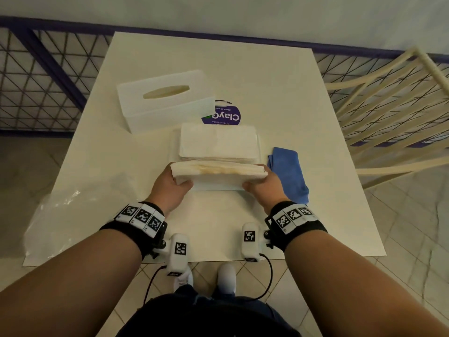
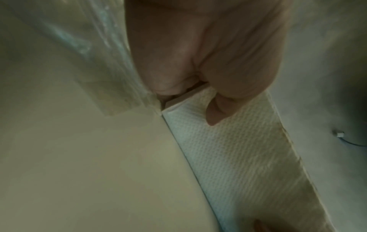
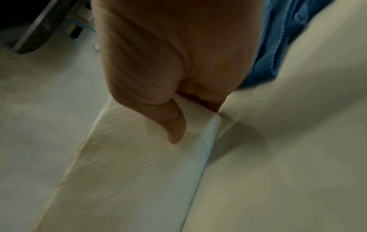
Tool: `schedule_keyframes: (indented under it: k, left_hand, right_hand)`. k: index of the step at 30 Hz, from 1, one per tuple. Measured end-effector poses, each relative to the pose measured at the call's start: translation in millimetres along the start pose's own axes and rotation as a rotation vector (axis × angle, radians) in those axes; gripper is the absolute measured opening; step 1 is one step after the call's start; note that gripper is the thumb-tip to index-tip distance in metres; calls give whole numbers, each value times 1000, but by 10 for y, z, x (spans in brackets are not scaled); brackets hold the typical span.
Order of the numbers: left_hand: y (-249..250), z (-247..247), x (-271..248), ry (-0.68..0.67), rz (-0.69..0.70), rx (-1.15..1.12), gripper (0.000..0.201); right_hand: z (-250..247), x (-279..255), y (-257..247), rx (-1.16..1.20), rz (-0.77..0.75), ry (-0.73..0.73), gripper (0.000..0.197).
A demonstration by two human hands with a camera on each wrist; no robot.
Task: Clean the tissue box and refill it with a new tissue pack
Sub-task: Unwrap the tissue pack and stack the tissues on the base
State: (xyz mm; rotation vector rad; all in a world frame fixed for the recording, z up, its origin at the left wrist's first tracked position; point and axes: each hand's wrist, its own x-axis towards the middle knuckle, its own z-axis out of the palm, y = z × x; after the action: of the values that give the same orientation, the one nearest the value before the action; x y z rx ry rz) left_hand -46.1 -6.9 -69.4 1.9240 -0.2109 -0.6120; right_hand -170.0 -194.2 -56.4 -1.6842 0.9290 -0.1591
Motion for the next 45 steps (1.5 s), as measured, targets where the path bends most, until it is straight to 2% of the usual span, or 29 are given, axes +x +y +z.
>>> schedule_keyframes:
  k: [5, 6, 9, 12, 15, 21, 23, 26, 29, 31, 33, 35, 37, 45]
  left_hand:
    - [242, -80, 135, 73, 113, 140, 31]
    - [333, -101, 186, 97, 130, 106, 33]
    - [596, -157, 369, 116, 97, -5, 48]
    - [763, -186, 547, 92, 31, -72, 58]
    - [784, -173, 656, 106, 5, -68, 57]
    - [632, -113, 761, 145, -27, 4, 50]
    - [573, -118, 774, 146, -31, 96, 52]
    - [529, -160, 773, 169, 26, 381, 64]
    - [638, -132, 715, 223, 304, 645, 59]
    - [712, -36, 710, 119, 480, 787, 54]
    - [715, 77, 754, -63, 522, 929, 55]
    - [645, 155, 820, -243, 412, 1067, 57]
    - [545, 179, 866, -359, 290, 1113, 59]
    - [362, 212, 880, -378, 240, 1110, 60]
  right_hand:
    - [-87, 55, -143, 23, -31, 53, 21]
    - [-115, 97, -208, 20, -57, 76, 23]
    - [-162, 268, -443, 52, -94, 130, 44]
    - [-177, 487, -635, 10, -116, 200, 49]
    - [-158, 679, -686, -43, -92, 225, 54]
    - [-105, 852, -641, -158, -64, 189, 59]
    - [-85, 871, -615, -198, -44, 182, 60]
    - [-72, 891, -564, -265, -38, 242, 64]
    - [6, 873, -608, -394, -143, 281, 52]
    - [138, 859, -671, -446, -242, 211, 45]
    - [307, 867, -698, -551, -308, 72, 47]
    - [436, 895, -651, -731, -283, -70, 51]
    - [499, 928, -561, -847, -210, -159, 54]
    - [554, 944, -404, -910, -201, -189, 54]
